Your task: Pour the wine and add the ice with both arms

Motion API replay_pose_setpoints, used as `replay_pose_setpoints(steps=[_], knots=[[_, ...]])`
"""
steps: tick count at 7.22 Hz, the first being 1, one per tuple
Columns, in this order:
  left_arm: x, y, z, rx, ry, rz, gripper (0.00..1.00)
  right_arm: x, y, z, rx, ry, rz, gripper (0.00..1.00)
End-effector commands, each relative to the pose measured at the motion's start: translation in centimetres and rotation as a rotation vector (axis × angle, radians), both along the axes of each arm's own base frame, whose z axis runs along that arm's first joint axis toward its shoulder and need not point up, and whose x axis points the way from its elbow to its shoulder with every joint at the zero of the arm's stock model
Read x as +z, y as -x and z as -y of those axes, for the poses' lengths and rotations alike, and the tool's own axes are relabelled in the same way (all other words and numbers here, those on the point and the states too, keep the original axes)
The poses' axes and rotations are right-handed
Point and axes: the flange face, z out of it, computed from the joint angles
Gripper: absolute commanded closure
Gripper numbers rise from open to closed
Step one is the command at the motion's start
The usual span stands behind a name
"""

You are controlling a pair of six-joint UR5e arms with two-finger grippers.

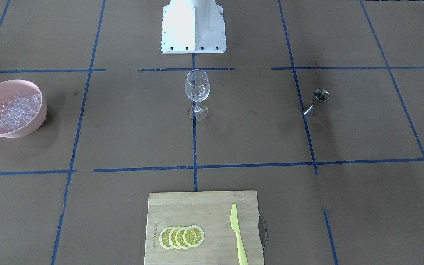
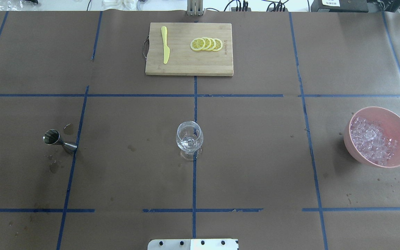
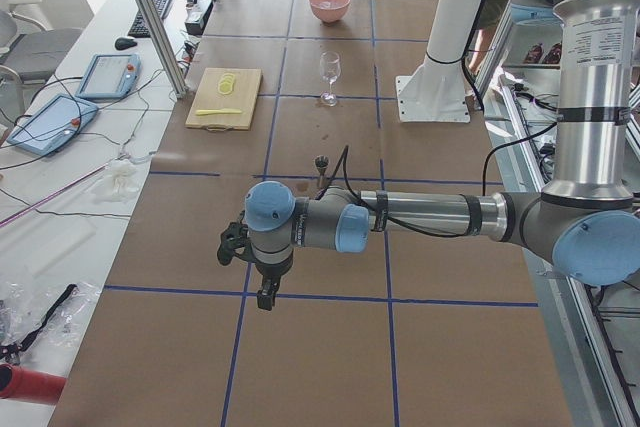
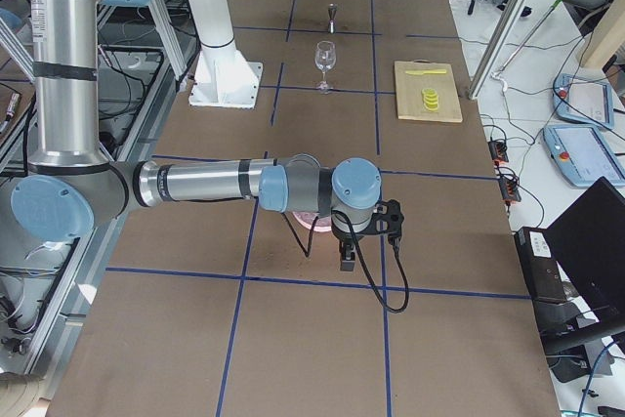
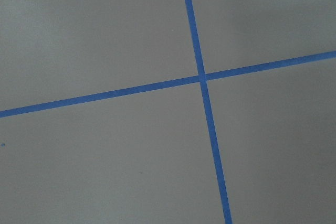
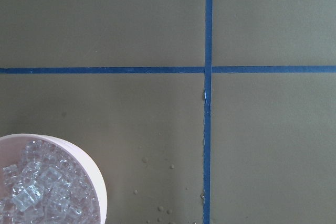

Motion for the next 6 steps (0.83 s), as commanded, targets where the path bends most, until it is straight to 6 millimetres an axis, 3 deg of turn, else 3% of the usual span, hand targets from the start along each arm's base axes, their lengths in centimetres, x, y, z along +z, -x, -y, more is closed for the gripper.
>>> replay_pose_setpoints(steps=[1,4,6], knots=[[-0.7,0.0,0.1,0.004,-0.018,-0.001,0.0,-0.3,0.0,0.1,0.0,-0.007,0.0,0.0],[-10.5,-0.1,0.2,-0.014,-0.198,0.0,0.0,-0.2,0.0,0.1,0.001,-0.004,0.001,0.0],[-12.2,-0.4,-0.5,-0.125,-0.272,-0.039,0.0,-0.1,0.0,0.0,0.001,-0.004,0.0,0.0]])
